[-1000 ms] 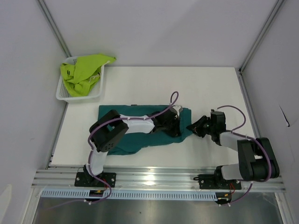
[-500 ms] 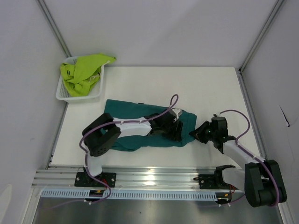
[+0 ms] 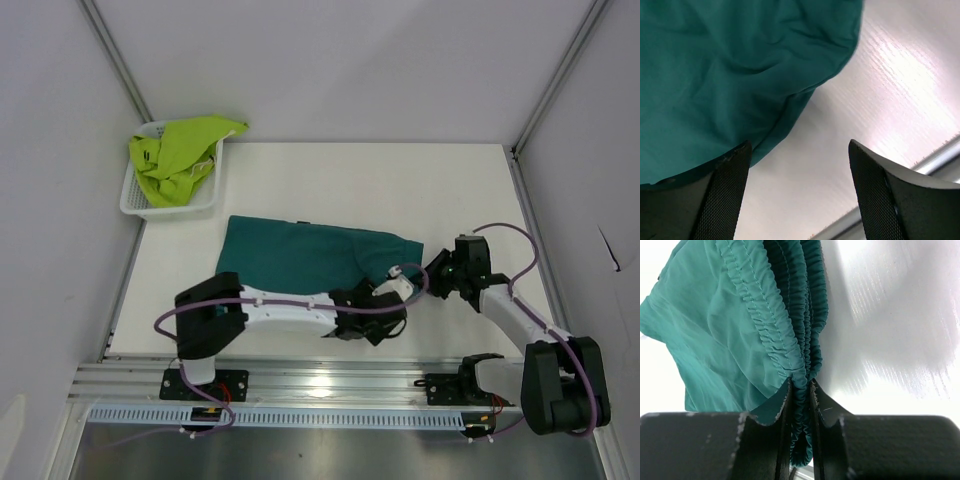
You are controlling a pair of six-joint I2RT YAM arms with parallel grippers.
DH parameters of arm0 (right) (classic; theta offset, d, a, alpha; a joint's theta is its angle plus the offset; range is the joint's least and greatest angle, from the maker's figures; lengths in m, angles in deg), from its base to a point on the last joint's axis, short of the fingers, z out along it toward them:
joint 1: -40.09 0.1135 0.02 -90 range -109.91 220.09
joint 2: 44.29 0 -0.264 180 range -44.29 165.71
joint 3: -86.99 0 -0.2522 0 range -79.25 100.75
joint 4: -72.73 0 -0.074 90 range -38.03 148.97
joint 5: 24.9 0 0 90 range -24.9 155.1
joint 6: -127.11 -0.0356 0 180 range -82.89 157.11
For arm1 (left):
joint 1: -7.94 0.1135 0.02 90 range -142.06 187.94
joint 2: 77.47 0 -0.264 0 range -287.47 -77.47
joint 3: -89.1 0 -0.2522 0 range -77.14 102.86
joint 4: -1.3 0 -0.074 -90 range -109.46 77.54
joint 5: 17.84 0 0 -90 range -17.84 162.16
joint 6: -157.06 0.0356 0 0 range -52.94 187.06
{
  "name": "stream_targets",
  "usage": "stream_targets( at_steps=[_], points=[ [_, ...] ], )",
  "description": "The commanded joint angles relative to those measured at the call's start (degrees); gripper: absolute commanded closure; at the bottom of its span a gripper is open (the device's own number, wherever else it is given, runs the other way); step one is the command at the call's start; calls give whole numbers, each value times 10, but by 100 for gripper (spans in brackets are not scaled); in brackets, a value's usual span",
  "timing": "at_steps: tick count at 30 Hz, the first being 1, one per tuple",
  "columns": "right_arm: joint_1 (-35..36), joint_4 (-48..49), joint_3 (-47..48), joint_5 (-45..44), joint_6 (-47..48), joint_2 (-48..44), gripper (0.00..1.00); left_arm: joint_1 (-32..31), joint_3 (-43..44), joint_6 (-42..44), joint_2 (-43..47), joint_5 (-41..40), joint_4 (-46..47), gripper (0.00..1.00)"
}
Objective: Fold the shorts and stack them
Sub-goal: Fold the shorts
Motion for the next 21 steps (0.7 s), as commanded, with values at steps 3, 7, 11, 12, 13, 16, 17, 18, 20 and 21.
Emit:
stream_targets(
  at_steps=[3, 7, 11, 12, 13, 16, 17, 18, 20, 21],
  points=[
    [-7, -25, 30, 18, 18, 10, 100, -36, 79, 47, -73, -192, -87, 19],
    [-8, -15, 26, 35, 20, 14, 100, -37, 74, 70, -69, -237, -66, 19],
    [-8, -13, 29, 51, 29, 27, 99, -39, 65, 112, -55, -258, -35, 19],
    [-10, -12, 30, 56, 33, 30, 98, -39, 63, 119, -54, -260, -31, 19],
    [-12, -12, 32, 61, 36, 34, 99, -39, 61, 127, -54, -261, -22, 19],
    [-14, -10, 37, 72, 40, 46, 98, -40, 56, 166, -55, -233, 5, 19],
    [-15, -9, 38, 73, 41, 49, 98, -40, 52, 171, -56, -224, 6, 20],
    [-16, -8, 39, 75, 42, 53, 98, -41, 55, 175, -61, -216, 6, 20],
    [-17, -8, 41, 79, 43, 57, 98, -47, 52, 191, -62, -196, 13, 21],
    [-18, -9, 44, 79, 42, 58, 98, -50, 49, 197, -60, -190, 16, 21]
  ],
)
